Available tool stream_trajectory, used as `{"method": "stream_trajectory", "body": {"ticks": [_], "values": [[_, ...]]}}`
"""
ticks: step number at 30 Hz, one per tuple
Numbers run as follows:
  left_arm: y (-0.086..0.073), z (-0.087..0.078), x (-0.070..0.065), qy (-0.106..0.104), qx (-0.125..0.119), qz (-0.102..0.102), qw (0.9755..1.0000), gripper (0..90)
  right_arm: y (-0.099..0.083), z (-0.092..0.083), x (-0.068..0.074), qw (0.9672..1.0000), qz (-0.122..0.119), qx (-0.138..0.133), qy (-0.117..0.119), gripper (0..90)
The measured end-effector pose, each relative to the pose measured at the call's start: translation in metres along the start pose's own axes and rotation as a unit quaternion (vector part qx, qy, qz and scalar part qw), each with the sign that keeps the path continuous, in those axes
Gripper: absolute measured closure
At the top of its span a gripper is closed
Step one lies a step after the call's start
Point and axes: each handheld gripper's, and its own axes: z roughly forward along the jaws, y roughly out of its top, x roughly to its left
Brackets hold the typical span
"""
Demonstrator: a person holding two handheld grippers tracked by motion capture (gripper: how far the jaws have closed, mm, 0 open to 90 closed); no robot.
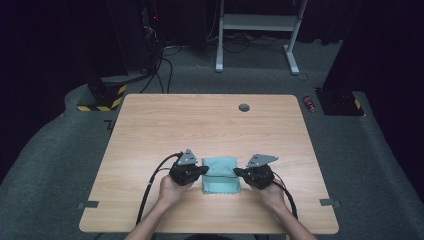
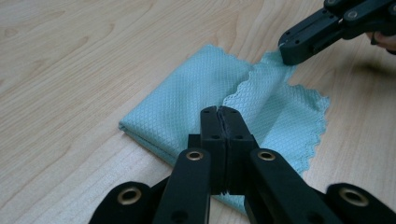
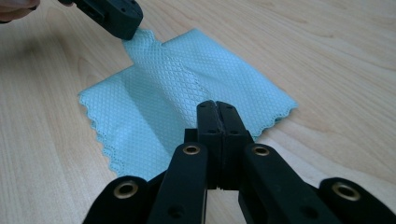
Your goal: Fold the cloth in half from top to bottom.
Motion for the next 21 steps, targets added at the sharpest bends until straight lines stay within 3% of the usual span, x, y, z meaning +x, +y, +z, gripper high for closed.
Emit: {"method": "stream_trajectory", "body": {"ticks": [21], "values": [[-0.012,0.003,-0.005,0.001,0.005,-0.008,1.0000,89.1,-0.009,0.003,0.005,1.0000,-0.004,0.004,0.006,89.9]]}}
